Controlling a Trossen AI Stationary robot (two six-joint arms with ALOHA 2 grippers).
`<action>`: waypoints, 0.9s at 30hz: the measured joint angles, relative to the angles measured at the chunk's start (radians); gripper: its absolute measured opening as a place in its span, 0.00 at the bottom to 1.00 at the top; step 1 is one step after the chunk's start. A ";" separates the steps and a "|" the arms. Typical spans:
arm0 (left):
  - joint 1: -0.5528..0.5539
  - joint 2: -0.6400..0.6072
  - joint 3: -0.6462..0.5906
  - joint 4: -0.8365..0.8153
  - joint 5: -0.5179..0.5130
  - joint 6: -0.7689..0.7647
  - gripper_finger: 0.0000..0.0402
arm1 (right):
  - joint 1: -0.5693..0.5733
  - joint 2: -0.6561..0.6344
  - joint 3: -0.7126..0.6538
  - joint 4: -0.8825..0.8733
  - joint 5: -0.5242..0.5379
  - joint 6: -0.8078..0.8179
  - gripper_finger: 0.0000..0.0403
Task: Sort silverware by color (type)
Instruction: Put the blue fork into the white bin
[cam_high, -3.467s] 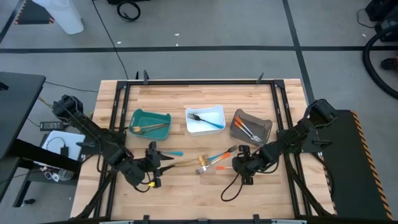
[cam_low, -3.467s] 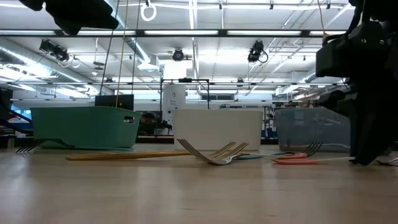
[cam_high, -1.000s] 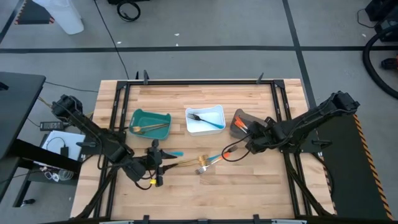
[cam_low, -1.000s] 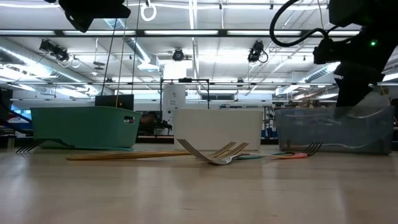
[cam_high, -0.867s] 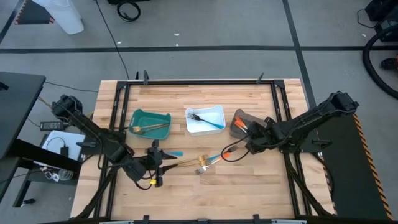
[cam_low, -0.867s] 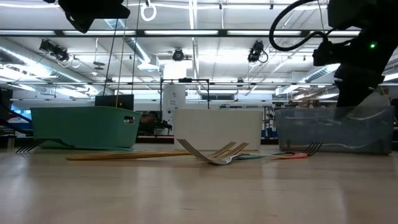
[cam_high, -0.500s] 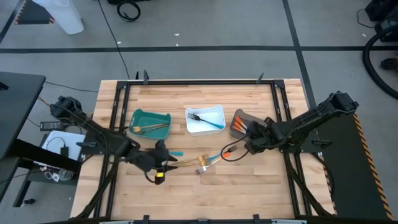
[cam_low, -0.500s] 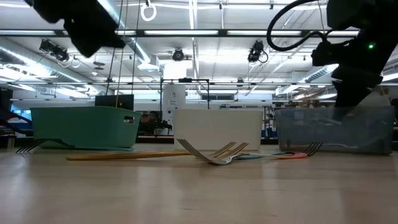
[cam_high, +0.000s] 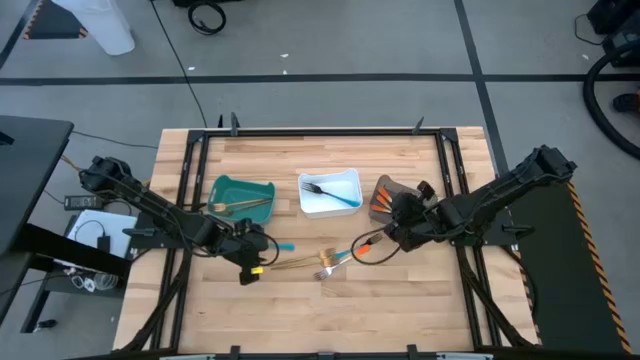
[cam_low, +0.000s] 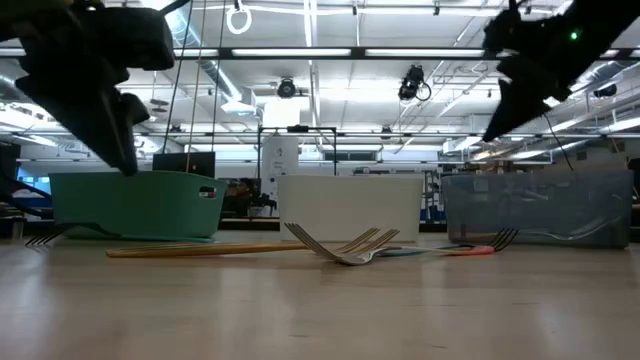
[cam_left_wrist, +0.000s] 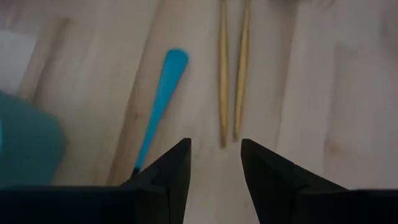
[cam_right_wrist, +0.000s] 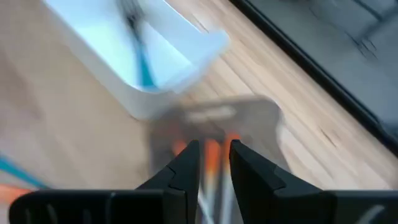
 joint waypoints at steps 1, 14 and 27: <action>0.002 0.000 0.000 -0.016 -0.002 0.009 0.37 | 0.009 0.000 0.004 0.042 0.008 -0.042 0.23; 0.019 0.099 0.000 -0.169 -0.039 0.167 0.46 | 0.063 0.015 -0.030 0.724 -0.306 -0.448 0.23; 0.103 0.174 0.000 -0.213 0.077 0.248 0.51 | 0.142 0.344 -0.009 1.072 -0.248 -0.448 0.23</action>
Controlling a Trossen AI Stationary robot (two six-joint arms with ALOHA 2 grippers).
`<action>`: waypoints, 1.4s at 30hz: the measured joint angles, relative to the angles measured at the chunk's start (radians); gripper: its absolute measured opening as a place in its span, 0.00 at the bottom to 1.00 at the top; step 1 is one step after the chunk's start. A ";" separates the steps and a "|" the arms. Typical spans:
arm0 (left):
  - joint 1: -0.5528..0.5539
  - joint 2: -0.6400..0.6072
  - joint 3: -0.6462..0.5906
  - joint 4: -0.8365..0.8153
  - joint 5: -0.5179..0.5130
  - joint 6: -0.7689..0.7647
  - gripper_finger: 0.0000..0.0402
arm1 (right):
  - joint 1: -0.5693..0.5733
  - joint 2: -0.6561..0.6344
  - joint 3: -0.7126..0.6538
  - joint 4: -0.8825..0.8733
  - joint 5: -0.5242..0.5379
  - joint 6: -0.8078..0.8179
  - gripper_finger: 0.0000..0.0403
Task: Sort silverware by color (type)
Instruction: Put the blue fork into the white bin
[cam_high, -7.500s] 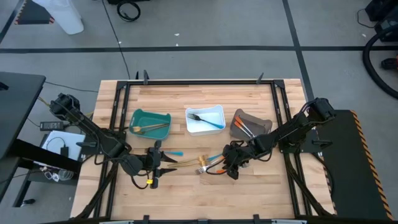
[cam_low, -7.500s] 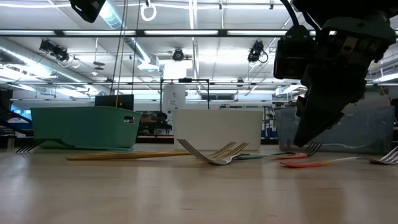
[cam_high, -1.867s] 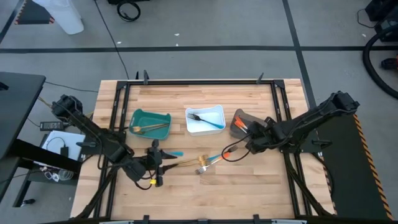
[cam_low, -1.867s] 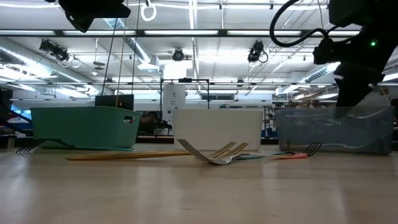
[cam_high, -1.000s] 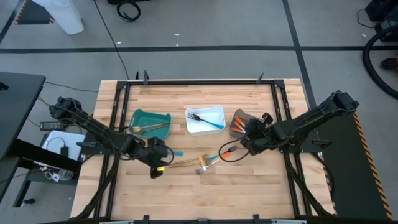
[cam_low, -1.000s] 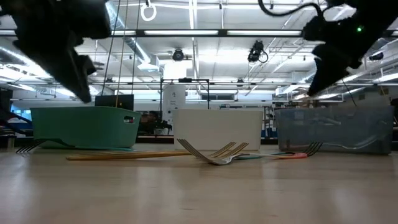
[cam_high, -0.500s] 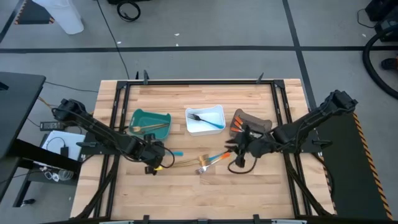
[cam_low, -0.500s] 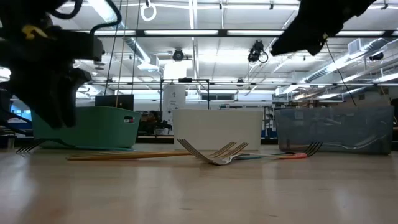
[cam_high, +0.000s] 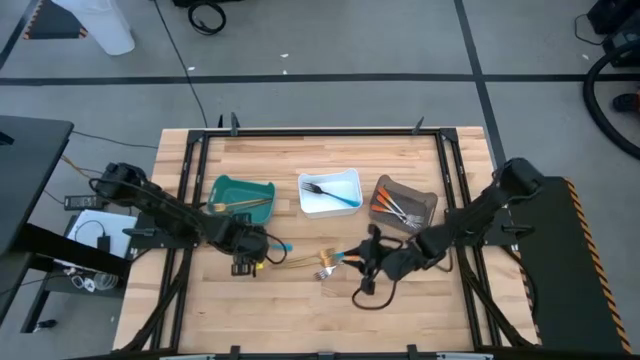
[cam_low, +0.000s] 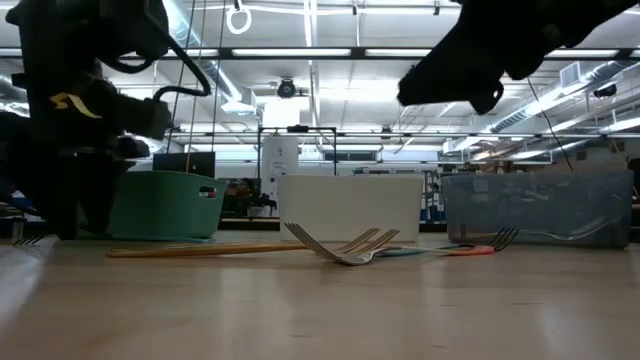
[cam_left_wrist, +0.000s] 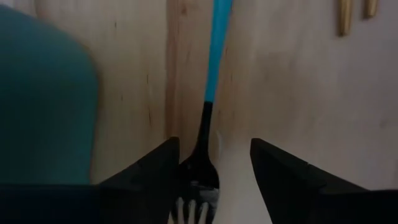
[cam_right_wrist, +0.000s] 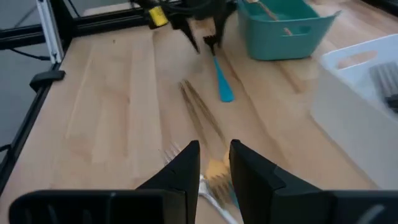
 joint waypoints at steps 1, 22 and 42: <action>0.003 0.003 0.000 -0.001 0.004 0.009 0.50 | 0.005 0.028 0.007 0.023 0.006 0.000 0.23; 0.021 0.080 0.002 0.009 -0.023 0.107 0.28 | 0.035 0.226 0.118 0.067 0.044 -0.025 0.23; 0.027 0.087 0.191 -0.012 -0.097 0.144 0.06 | 0.033 0.230 0.118 0.047 0.044 0.069 0.23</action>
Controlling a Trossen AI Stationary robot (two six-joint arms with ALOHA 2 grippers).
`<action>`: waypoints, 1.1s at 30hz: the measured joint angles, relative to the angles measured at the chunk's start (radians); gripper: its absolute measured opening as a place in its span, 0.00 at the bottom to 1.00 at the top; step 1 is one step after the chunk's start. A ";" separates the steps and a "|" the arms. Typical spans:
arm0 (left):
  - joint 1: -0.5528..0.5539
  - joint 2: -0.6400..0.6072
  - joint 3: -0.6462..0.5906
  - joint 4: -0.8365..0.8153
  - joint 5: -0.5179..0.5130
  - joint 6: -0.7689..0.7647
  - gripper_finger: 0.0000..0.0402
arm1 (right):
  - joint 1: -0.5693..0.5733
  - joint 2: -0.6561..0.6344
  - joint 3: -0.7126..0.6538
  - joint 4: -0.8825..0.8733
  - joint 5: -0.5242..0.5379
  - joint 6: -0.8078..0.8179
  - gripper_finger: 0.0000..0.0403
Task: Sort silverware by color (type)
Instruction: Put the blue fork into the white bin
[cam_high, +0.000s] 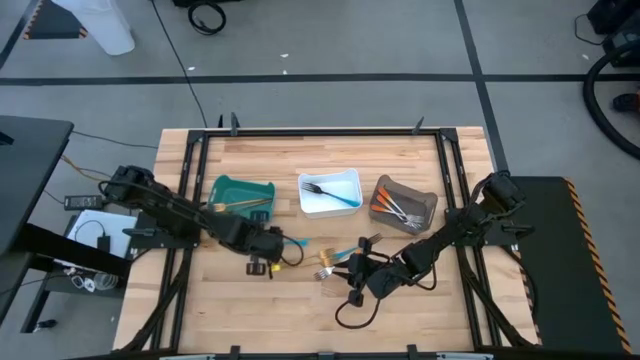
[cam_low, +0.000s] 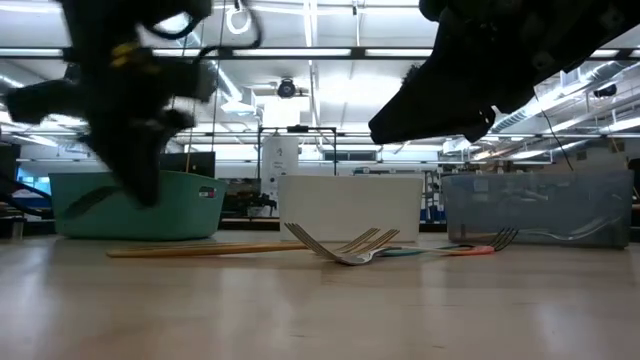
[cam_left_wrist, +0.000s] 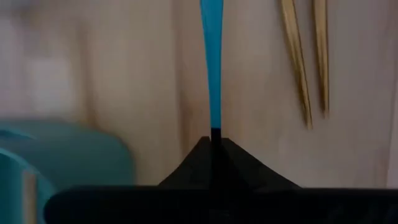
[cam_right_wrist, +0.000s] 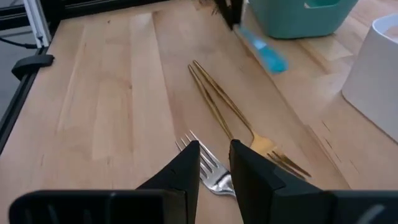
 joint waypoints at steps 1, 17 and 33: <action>0.004 0.000 0.020 0.000 -0.011 0.010 0.06 | 0.000 0.000 -0.001 -0.002 0.000 0.006 0.23; 0.176 0.066 0.301 -0.002 -0.023 0.142 0.07 | -0.005 0.000 -0.001 -0.061 -0.079 0.117 0.23; 0.365 0.281 0.562 -0.013 -0.023 0.364 0.07 | 0.102 -0.022 -0.001 -0.276 0.034 0.364 0.18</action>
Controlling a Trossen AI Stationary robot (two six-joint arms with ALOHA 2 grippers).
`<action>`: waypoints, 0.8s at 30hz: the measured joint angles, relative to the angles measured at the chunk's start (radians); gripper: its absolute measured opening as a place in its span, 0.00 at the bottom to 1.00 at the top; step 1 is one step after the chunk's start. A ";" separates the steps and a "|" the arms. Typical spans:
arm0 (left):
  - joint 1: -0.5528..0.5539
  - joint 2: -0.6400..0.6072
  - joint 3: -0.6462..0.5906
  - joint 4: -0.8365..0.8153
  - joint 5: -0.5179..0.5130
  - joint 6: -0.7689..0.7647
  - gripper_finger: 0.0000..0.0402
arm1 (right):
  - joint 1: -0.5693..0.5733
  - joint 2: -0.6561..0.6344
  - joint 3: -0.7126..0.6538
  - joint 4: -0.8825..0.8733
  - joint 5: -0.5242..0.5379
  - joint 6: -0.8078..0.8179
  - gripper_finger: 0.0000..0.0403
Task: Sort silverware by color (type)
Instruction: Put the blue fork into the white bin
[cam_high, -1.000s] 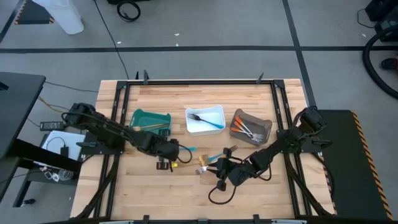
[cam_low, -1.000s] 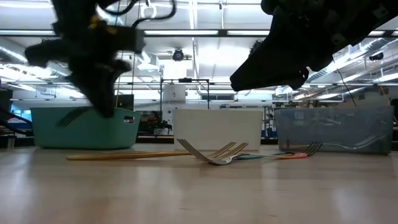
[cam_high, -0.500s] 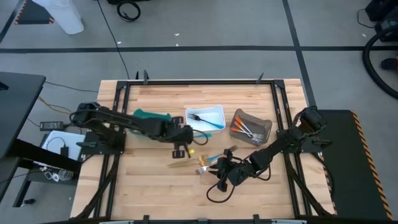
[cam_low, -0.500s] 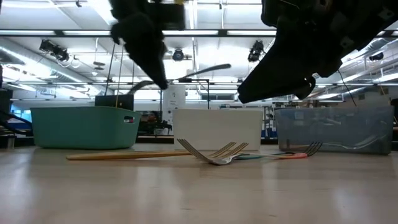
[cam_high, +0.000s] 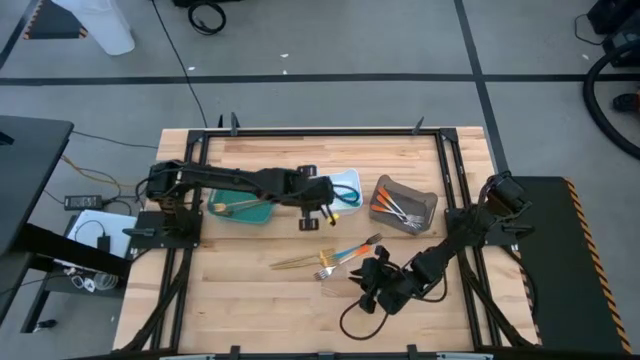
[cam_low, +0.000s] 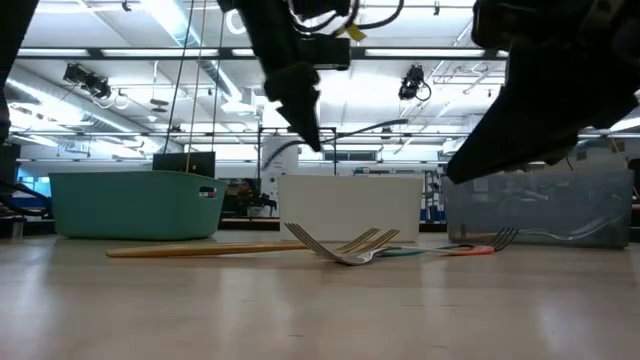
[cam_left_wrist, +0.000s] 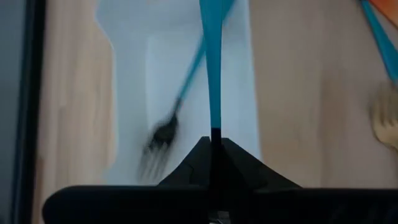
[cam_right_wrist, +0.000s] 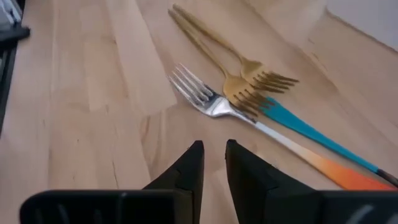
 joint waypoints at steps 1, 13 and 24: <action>0.012 0.003 0.004 0.019 0.001 0.011 0.07 | 0.005 -0.001 0.000 0.001 0.015 0.013 0.18; 0.118 0.019 0.007 0.145 0.023 0.469 0.09 | 0.093 -0.001 0.000 -0.029 0.106 0.096 0.18; 0.183 0.035 0.006 0.150 0.088 0.796 0.10 | 0.140 -0.001 0.001 -0.018 0.171 0.160 0.18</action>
